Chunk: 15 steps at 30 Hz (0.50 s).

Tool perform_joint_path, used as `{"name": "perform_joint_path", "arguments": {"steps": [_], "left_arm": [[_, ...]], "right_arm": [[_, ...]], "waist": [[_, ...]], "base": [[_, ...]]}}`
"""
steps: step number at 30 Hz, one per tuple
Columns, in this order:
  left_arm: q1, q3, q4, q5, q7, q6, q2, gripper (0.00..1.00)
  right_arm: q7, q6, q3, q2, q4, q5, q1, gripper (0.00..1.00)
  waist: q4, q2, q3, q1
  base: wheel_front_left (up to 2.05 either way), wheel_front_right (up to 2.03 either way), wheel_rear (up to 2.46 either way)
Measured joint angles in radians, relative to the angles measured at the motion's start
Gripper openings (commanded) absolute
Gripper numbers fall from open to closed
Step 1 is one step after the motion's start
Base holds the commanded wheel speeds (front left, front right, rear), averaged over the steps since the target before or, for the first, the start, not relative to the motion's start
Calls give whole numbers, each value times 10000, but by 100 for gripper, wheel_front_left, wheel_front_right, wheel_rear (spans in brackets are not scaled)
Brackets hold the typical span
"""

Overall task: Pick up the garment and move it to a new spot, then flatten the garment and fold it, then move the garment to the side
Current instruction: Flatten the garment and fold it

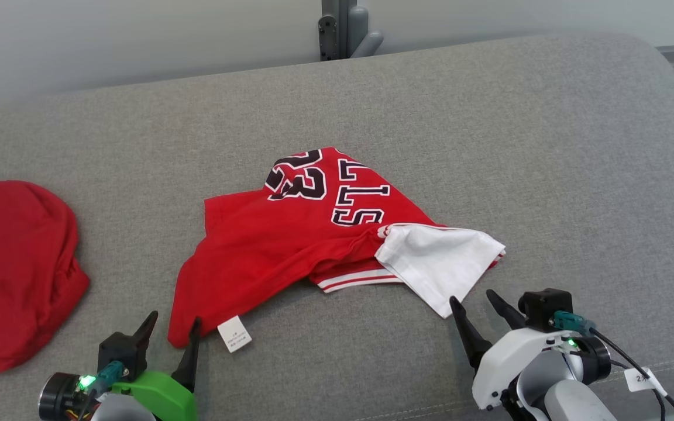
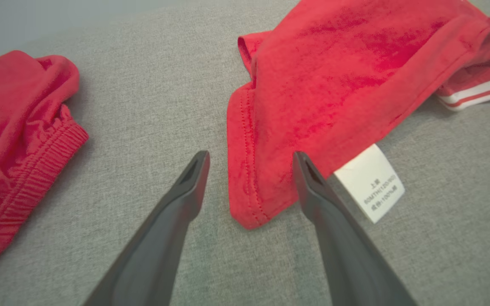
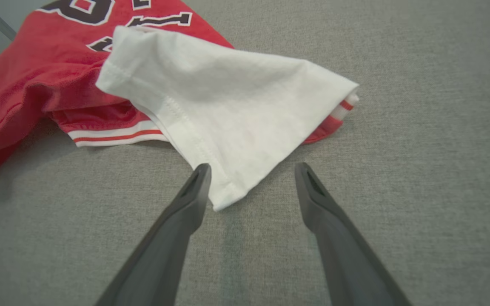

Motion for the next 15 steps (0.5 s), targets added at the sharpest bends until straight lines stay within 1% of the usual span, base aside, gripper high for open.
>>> {"name": "perform_joint_path", "arguments": {"steps": [4,10,15], "left_arm": [[-394,-368,305,-94,322,0,198,100],[-786,-907,878,-221,685,0,391,100],[-1152,-1131,1072,-502,717,-2,437,100]], "right_arm": [[529,0,138,0,69,157,-206,100],[913,0,276,0,176,510,-469,100],[986,0,257,0,313,585,-564,100]], "waist": [[-24,0,244,0],[9,0,569,0],[107,0,797,0]], "base": [[0,0,0],[0,0,0],[0,0,0]]}}
